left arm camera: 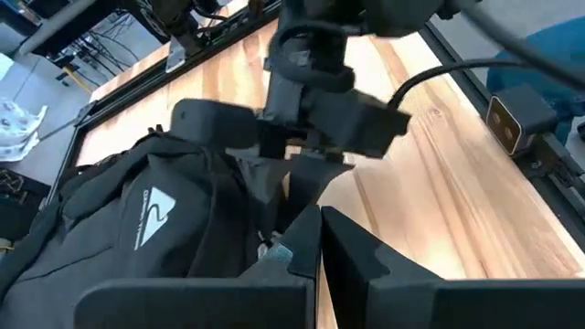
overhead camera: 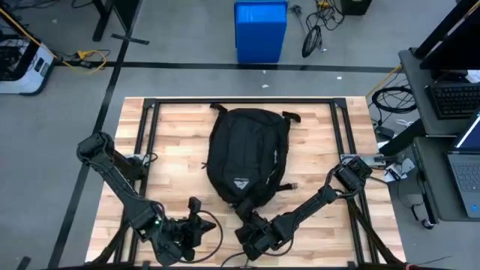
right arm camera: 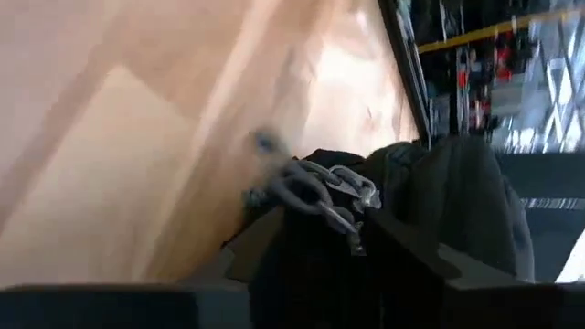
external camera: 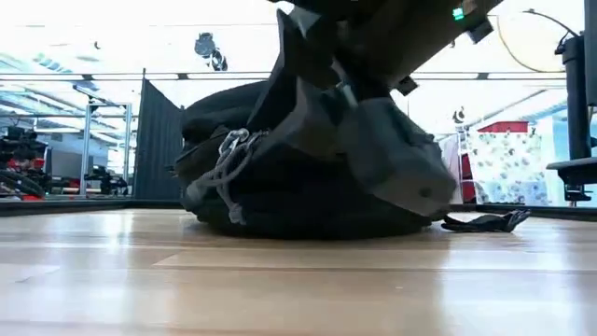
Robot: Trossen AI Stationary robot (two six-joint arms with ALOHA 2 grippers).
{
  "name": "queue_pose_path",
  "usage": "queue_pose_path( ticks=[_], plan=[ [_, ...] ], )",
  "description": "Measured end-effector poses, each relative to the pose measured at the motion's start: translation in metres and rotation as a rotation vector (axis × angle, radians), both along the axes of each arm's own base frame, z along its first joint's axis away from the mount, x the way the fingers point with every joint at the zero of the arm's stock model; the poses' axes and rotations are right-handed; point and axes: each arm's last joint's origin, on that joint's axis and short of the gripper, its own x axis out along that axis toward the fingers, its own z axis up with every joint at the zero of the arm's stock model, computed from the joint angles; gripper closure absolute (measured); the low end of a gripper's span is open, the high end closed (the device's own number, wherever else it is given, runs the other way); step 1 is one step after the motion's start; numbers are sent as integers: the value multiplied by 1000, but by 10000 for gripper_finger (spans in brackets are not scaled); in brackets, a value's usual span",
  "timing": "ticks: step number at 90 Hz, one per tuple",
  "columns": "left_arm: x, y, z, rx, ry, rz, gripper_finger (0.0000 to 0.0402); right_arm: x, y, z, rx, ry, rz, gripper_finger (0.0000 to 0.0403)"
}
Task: Unpack backpack
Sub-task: Open the black backpack
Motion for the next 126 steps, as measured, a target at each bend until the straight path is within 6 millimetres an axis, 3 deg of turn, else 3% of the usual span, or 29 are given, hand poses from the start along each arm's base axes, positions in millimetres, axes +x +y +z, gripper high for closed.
queue_pose_path(
  ticks=[11, 17, 32, 53, 63, 78, 97, 113, 126],
  plan=[
    [0, 0, 0, 0, 0, 0, 402, 0, 0, 0, 4, -6, -6, 376],
    [0, 0, 0, 0, 0, 0, 402, 0, 0, 0, 4, -2, -2, 395],
    [0, 0, 0, 1, -1, 1, 402, -5, 7, 3, -14, 27, 20, 402],
    [0, 0, 0, 4, -4, 5, 402, -12, 22, 28, -43, 81, 48, 399],
    [0, 0, 0, 3, -12, 19, 402, -11, 20, 26, -40, 140, 79, 380],
    [0, 0, 0, -10, -15, 29, 402, -8, 16, 13, -61, 200, 94, 311],
    [0, 1, 0, -6, -18, 35, 402, 1, 13, 18, -125, 136, 86, 236],
    [3, 4, -2, -2, -14, 46, 402, 9, 3, 19, -148, 135, 74, 211],
    [8, 6, -7, -9, -6, 75, 402, 16, -17, 16, -85, 148, -4, 208]
  ],
)
